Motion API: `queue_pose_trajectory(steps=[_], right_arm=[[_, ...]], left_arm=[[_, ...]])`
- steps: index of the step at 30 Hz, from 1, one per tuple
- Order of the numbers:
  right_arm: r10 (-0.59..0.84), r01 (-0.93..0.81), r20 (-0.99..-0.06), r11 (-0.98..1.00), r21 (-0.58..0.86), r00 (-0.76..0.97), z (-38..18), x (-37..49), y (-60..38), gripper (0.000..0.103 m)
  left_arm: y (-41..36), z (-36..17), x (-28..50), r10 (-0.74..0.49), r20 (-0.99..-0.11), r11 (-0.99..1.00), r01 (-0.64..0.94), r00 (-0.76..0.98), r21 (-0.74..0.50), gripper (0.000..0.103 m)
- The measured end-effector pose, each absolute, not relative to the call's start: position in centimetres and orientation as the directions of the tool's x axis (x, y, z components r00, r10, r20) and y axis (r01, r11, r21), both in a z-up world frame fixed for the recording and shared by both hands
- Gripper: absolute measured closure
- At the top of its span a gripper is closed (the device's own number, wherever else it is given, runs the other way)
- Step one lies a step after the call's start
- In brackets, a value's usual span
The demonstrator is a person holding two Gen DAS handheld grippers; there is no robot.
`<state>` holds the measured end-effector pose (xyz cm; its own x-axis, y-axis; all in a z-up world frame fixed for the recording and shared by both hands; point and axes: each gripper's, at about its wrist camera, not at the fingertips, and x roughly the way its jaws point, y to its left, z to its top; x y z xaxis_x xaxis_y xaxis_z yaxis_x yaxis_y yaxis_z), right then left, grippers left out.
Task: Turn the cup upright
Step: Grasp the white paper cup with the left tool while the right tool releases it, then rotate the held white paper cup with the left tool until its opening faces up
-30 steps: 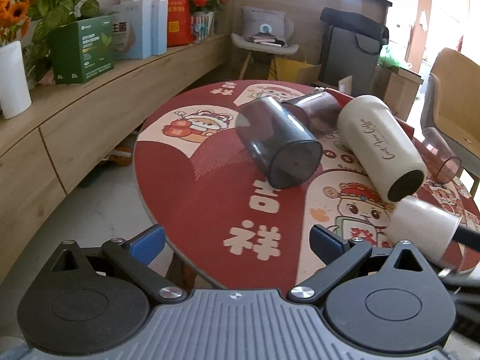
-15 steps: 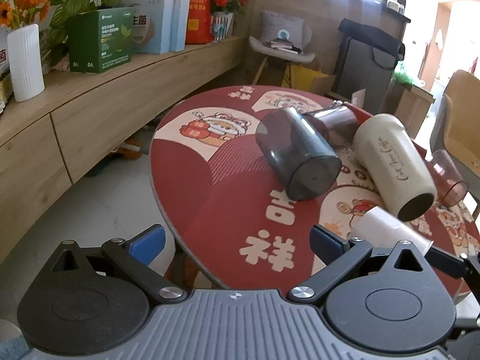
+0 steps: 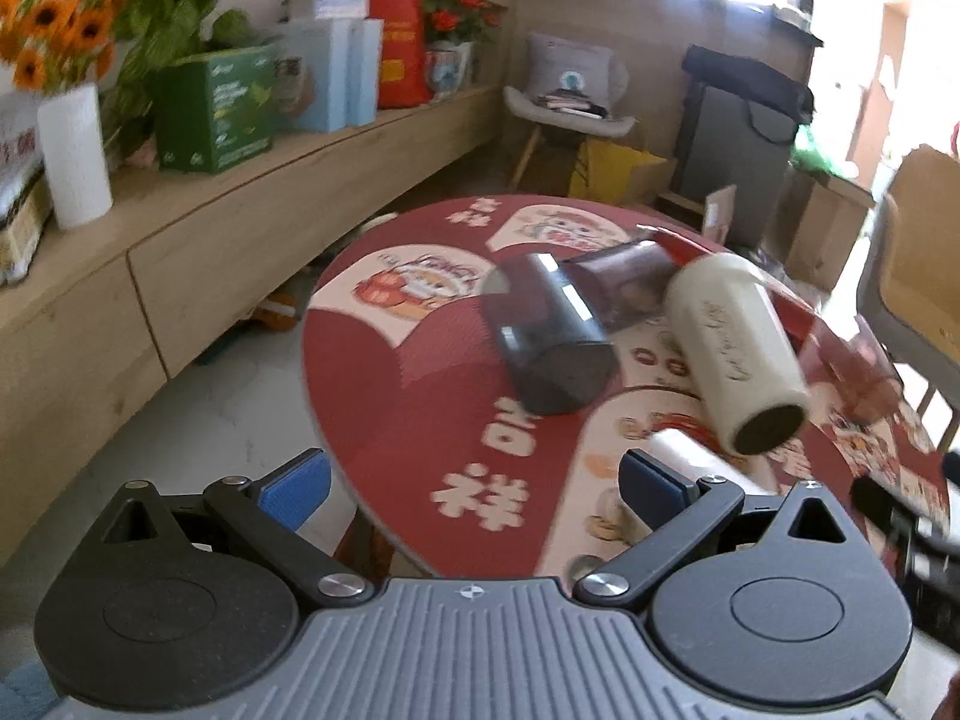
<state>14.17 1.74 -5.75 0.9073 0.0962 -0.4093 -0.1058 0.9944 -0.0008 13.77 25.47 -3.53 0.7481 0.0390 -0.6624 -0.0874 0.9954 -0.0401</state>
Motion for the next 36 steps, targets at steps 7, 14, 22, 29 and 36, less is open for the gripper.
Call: queue_pose_trajectory(steps=[7, 14, 22, 29, 36], right_arm=[[-0.115, 0.123, -0.447, 0.992, -0.011, 0.887, -7.0, 16.5, -4.5, 0.0], [-0.098, 0.149, -0.454, 0.986, 0.078, 0.886, -7.1, 16.8, -8.2, 0.0], [-0.031, 0.118, -0.417, 0.976, 0.184, 0.908, -6.1, 15.8, -8.6, 0.0], [0.022, 0.098, -0.422, 0.961, 0.259, 0.906, -6.0, 15.9, -9.1, 0.0], [0.043, 0.081, -0.414, 0.957, 0.278, 0.909, -6.0, 16.0, -8.7, 0.0]], left_arm=[[19.4, -3.3, 13.6, 0.014, -0.664, 1.0, -0.016, 0.748, 0.003, 0.0], [15.0, -4.8, 14.7, 0.037, -0.639, 0.997, 0.012, 0.768, 0.073, 0.0], [13.9, -7.4, 14.5, 0.117, -0.628, 0.989, -0.033, 0.769, 0.145, 0.0], [14.3, -8.4, 14.1, 0.1, -0.634, 0.991, -0.018, 0.767, 0.135, 0.001], [15.3, -9.1, 14.4, 0.093, -0.657, 0.995, -0.041, 0.748, 0.093, 0.006]])
